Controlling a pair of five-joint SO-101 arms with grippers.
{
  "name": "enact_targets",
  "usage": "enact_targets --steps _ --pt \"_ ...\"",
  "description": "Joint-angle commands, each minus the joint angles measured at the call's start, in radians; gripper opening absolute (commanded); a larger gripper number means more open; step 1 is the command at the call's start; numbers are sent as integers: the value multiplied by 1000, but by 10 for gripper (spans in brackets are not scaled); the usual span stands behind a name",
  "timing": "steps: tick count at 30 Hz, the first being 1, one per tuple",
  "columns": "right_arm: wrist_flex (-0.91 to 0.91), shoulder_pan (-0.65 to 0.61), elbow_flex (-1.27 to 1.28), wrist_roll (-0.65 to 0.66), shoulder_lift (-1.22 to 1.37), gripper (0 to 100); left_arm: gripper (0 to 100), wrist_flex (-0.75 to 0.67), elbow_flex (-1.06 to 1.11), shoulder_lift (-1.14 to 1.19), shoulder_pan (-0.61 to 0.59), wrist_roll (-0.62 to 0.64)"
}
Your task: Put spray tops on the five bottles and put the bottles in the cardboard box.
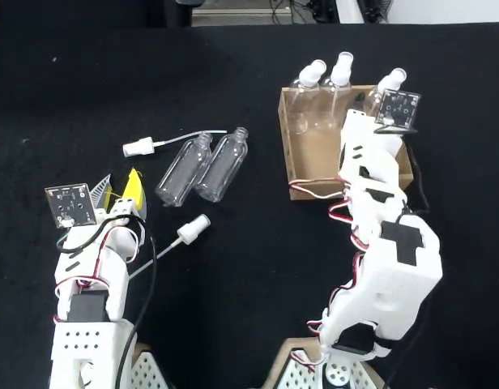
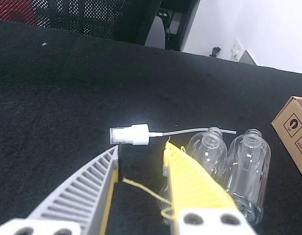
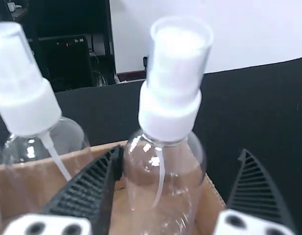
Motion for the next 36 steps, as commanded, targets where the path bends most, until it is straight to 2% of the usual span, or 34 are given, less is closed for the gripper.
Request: enact_targets --steps 1,16,19,22,24,27,28,30,33,36 --pt "3 9 22 2 -84 309 151 2 21 -9 7 2" --pt "31 11 318 -3 -375 305 151 2 21 -11 7 2" --pt "198 11 315 -5 -438 304 151 2 21 -11 7 2" --pt "497 31 236 -6 -503 286 151 2 21 -11 7 2" --pt "726 48 140 -6 -529 207 151 2 21 -11 7 2" --pt "1000 84 -30 0 -536 21 151 2 21 -12 8 2" --pt "1056 98 -77 2 -532 7 151 2 21 -12 10 2" --pt "1129 118 -148 -5 -510 47 151 2 21 -12 10 2" --pt "1157 121 -213 2 -449 8 151 2 21 -12 8 2" --pt "1157 121 -254 2 -374 11 151 2 21 -12 8 2"
